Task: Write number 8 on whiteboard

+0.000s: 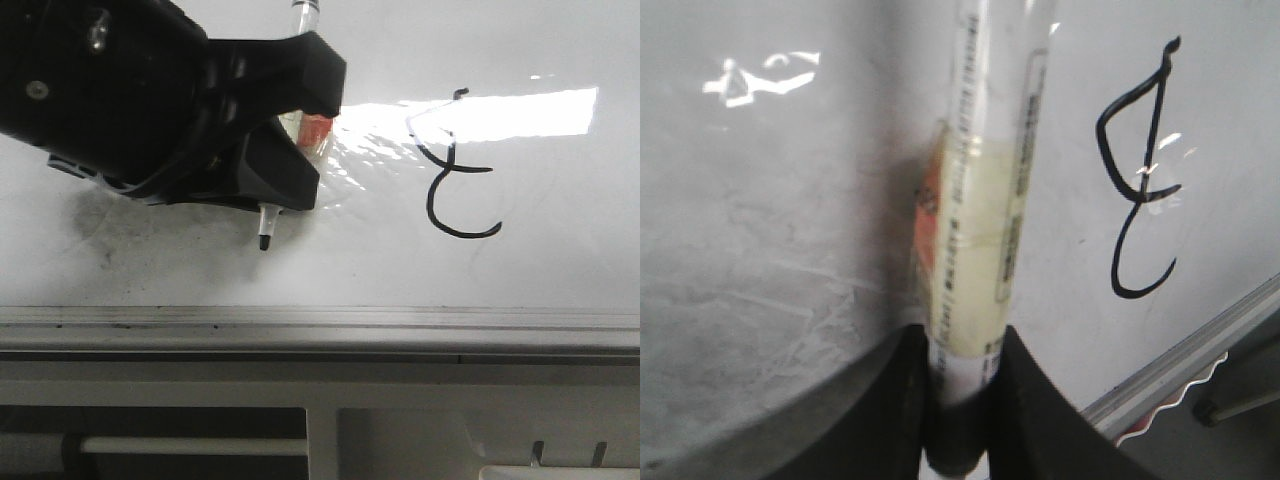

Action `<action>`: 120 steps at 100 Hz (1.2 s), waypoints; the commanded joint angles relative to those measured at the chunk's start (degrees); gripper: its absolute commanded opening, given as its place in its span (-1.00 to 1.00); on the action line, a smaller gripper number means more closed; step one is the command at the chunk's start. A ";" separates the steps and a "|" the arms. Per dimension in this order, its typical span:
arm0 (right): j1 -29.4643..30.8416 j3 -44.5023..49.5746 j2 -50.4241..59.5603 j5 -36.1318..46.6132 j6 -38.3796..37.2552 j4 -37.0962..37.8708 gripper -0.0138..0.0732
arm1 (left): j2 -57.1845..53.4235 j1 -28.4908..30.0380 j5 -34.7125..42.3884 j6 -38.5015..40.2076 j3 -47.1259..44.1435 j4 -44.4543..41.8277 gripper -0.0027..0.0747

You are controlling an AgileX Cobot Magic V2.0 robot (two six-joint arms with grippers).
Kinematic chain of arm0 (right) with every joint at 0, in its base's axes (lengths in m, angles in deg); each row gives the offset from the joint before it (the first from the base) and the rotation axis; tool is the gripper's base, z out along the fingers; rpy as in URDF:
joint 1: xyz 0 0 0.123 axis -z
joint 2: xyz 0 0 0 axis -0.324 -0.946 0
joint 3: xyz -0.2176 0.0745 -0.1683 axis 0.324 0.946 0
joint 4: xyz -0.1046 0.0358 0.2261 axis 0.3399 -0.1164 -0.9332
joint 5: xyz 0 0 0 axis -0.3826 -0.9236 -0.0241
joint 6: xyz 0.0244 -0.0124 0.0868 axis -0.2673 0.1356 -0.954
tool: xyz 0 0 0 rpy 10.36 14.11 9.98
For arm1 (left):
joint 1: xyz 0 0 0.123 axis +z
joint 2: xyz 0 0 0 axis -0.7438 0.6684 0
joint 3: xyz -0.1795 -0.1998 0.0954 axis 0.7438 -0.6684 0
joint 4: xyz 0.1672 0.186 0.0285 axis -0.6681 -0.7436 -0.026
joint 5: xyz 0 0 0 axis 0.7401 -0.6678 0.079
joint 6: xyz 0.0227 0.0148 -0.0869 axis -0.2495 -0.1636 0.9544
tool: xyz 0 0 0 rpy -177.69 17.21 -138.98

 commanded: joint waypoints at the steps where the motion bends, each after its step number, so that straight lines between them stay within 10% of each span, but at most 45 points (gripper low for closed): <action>1: 0.39 -1.66 0.12 3.52 -0.04 -0.55 -0.83 | 0.06 0.68 7.87 0.10 1.40 0.22 -0.98; 19: 0.39 -1.66 0.12 3.52 -0.04 -0.67 -0.83 | 0.06 0.68 10.53 0.10 1.40 0.62 -0.91; 39: 0.39 -1.66 0.12 3.63 -0.04 -0.67 -0.83 | 0.06 0.68 16.40 0.10 1.40 3.59 -0.33; 63: 0.39 -1.66 0.12 3.85 -0.04 -0.67 -0.83 | 0.06 0.68 16.66 0.10 1.40 3.59 -0.28; 88: 0.39 -1.66 0.12 3.85 -0.04 -0.67 -0.83 | -0.07 0.68 16.66 0.24 1.40 3.70 0.59; 120: 0.39 1.80 7.05 5.09 -7.08 5.72 -0.83 | -13.07 -3.94 17.52 -1.78 -1.16 3.69 0.62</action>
